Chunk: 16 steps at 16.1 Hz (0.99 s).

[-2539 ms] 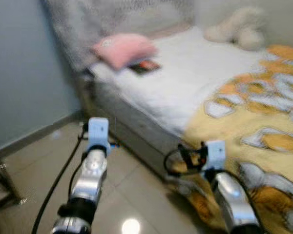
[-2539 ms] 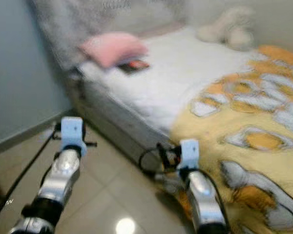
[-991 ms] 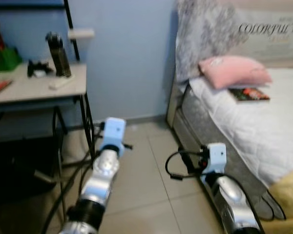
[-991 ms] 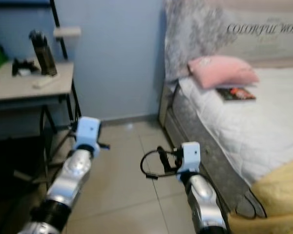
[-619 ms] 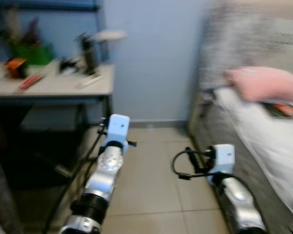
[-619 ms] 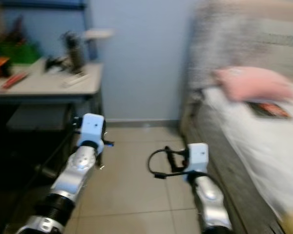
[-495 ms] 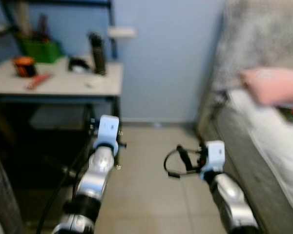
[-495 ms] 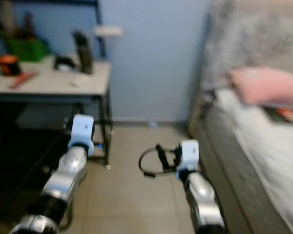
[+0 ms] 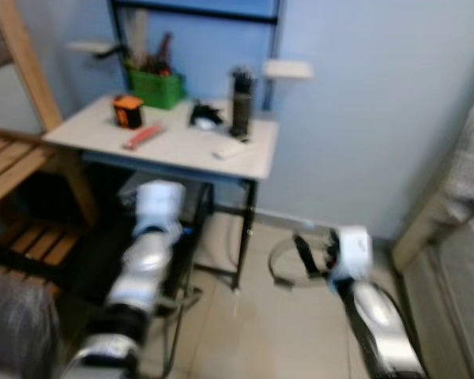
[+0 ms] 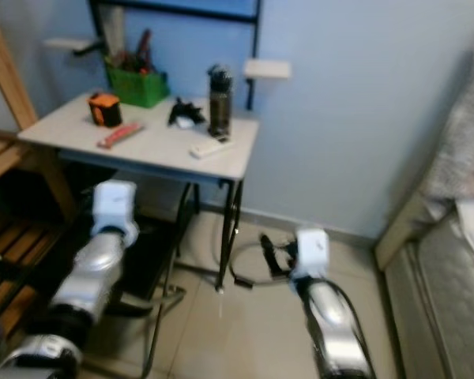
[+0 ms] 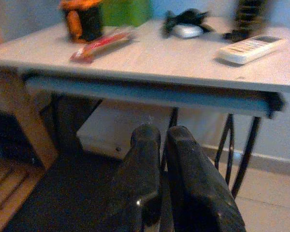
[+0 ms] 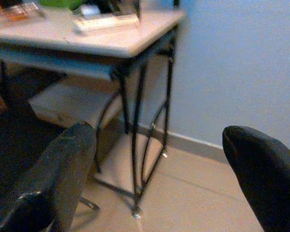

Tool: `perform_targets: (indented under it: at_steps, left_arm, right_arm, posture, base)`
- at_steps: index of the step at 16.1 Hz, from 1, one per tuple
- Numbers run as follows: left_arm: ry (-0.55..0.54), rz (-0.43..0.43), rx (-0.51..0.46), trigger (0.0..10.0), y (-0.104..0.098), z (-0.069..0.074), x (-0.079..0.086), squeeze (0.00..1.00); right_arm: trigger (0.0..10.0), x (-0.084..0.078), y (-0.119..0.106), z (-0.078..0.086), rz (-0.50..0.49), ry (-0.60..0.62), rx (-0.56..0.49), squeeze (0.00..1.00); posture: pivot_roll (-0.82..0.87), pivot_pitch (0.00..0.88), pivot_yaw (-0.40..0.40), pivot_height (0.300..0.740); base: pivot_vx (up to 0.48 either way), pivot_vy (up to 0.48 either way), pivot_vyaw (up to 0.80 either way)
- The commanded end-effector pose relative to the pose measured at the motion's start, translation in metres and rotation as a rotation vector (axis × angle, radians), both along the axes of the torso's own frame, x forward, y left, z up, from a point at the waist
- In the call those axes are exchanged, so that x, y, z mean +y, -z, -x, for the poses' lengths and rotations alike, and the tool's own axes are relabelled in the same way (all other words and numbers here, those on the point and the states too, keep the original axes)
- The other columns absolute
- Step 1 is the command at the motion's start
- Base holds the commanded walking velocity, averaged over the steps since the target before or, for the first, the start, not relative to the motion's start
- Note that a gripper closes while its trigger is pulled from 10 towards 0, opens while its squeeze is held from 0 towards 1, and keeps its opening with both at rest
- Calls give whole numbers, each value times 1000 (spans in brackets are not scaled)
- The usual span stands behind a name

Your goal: Clean up the room

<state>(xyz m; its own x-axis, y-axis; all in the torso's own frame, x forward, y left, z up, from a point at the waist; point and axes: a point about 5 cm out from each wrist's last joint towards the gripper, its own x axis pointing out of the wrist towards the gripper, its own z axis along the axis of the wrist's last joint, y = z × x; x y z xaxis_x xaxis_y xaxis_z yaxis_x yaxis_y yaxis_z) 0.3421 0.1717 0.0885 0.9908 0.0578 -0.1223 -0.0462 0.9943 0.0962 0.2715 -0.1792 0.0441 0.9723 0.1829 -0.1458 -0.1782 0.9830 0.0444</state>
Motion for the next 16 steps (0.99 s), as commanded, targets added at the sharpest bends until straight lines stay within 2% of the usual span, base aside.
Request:
perform_targets:
  at_steps: [1,2,3,4,5,16]
  left_arm:
    - [73,30,-34,10000,0,10,-13,0]
    - [142,45,-66,10000,-4,24,-24,0]
    - [311,169,-106,10000,-20,55,-57,0]
    - [428,205,-122,10000,-28,67,-77,0]
    - [467,213,-145,10000,-29,68,-84,0]
    - [460,213,-141,10000,-29,69,-82,0]
  right_arm:
    - [10000,-25,0,17,40,39,9,0]
    - [10000,-33,0,31,52,40,7,0]
    - [10000,-47,-4,55,42,60,3,0]
    - [10000,-52,-5,64,40,68,1,0]
    - [10000,-51,-5,65,29,74,6,0]
    - [10000,-49,-5,64,33,74,13,0]
  posture:
    - [93,0,-40,740]
    - [98,0,-40,740]
    - [112,0,-46,740]
    - [114,0,-49,740]
    - [121,0,-58,740]
    - [123,0,-61,740]
  base:
    - [0,0,0]
    - [0,0,0]
    - [0,0,0]
    - [0,0,0]
    - [0,0,0]
    - [0,0,0]
